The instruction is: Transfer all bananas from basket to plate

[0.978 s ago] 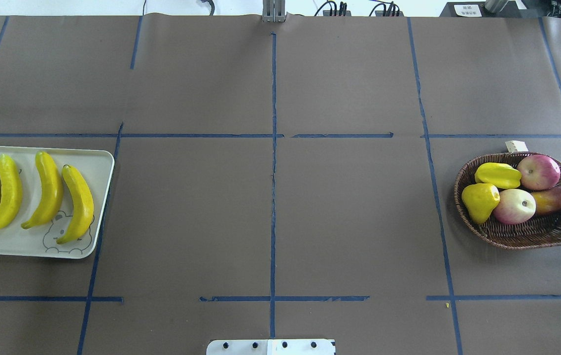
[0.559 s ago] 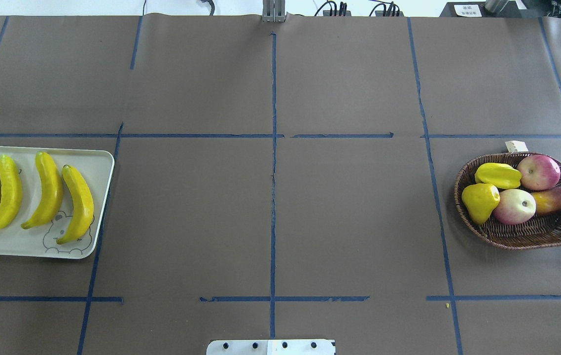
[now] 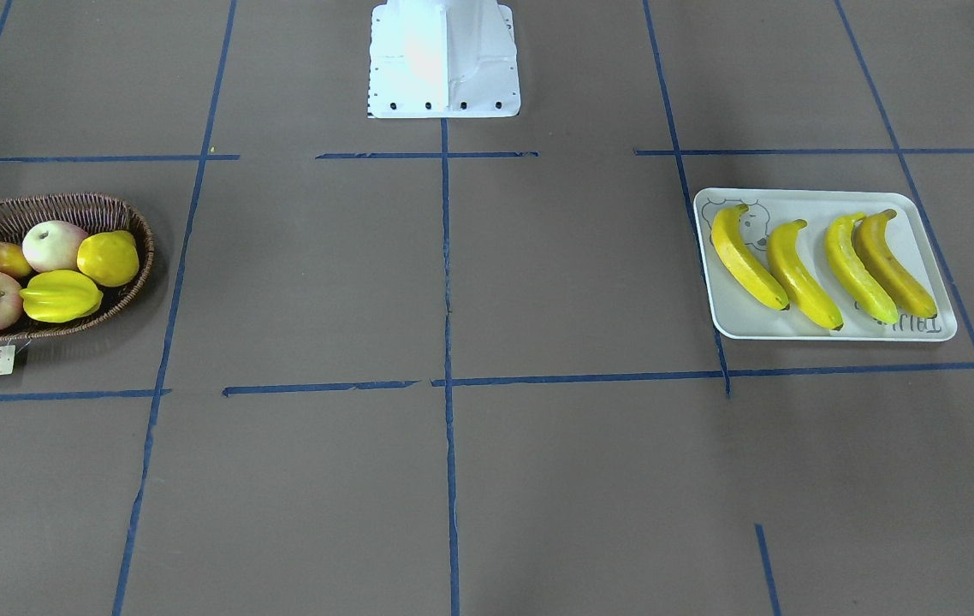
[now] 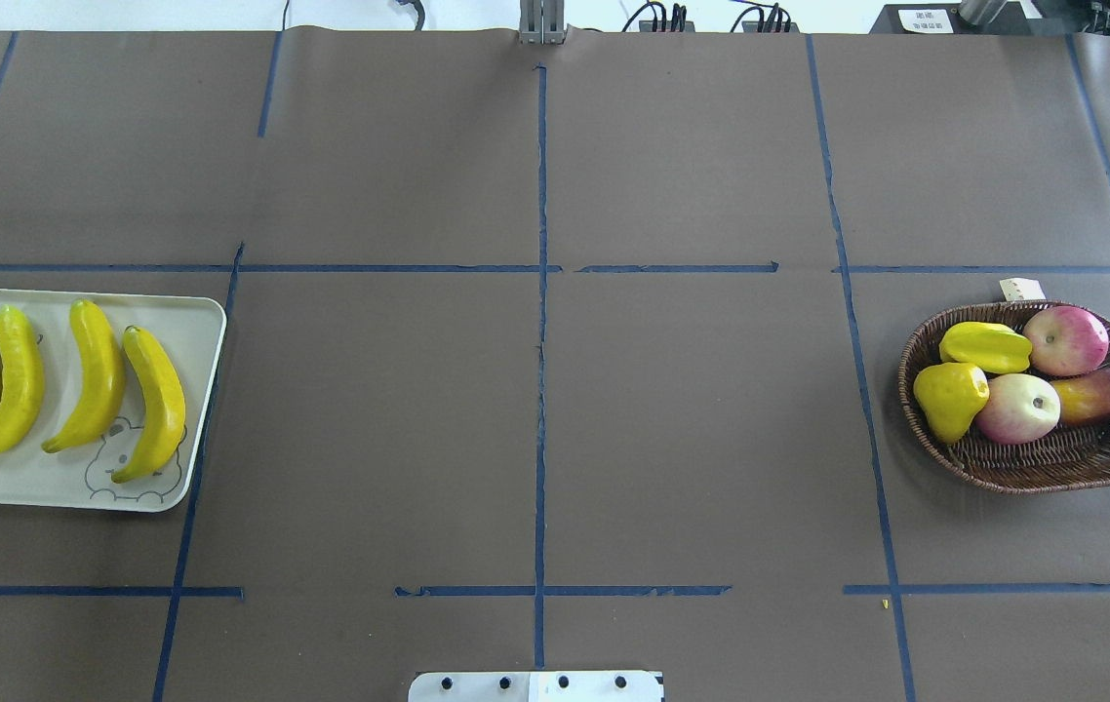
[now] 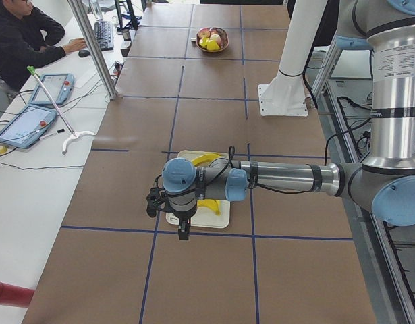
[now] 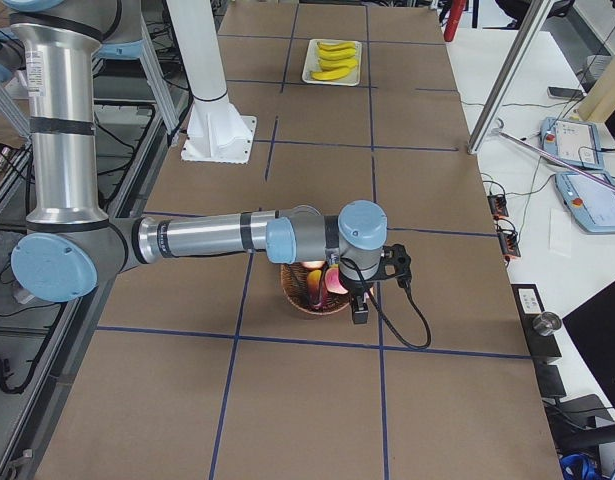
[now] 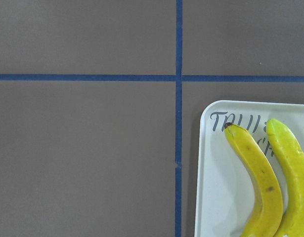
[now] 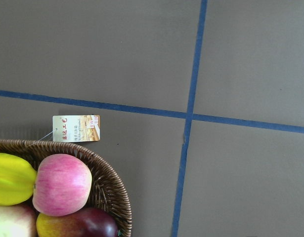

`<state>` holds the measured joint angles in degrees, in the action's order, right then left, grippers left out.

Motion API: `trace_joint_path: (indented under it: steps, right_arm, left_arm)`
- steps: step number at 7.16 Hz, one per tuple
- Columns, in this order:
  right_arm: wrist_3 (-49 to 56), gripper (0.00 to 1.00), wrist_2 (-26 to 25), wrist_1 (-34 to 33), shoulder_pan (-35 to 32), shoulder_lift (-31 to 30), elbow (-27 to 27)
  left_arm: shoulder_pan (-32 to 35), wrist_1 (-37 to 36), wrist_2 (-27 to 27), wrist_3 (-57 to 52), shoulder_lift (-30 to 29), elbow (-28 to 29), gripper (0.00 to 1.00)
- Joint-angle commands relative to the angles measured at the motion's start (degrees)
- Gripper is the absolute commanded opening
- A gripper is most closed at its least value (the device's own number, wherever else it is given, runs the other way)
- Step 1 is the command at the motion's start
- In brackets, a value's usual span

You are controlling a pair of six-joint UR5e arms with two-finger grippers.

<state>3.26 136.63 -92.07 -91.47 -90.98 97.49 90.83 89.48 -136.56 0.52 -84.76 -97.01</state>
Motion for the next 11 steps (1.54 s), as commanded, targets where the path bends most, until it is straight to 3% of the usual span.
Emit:
trace_joint_path:
  steps: [1, 2, 3, 4, 6, 11]
  right_arm:
    - [3.4, 1.00, 0.8, -0.4, -3.8, 0.1, -3.2]
    - [8.1, 1.00, 2.2, -0.5, -5.7, 0.2, -7.1]
    - [8.3, 1.00, 6.7, 0.1, -6.3, -0.4, -11.1]
    - [7.7, 1.00, 7.6, 0.4, -6.3, -2.4, -10.4]
    - [5.9, 1.00, 3.7, 0.3, -6.3, -2.6, -9.3]
    - [0.6, 1.00, 3.7, -0.4, -5.8, -2.3, -7.0]
  left_arm:
    - [0.0, 0.5, 0.0, 0.0, 0.3, 0.4, 1.00]
    - [0.0, 0.5, 0.0, 0.0, 0.2, 0.5, 1.00]
    - [0.0, 0.5, 0.0, 0.0, 0.2, 0.5, 1.00]
    - [0.1, 0.4, 0.0, 0.0, 0.3, 0.5, 1.00]
    - [0.0, 0.4, -0.1, 0.1, 0.2, 0.3, 1.00]
    - [0.0, 0.4, -0.1, 0.2, 0.2, 0.6, 1.00]
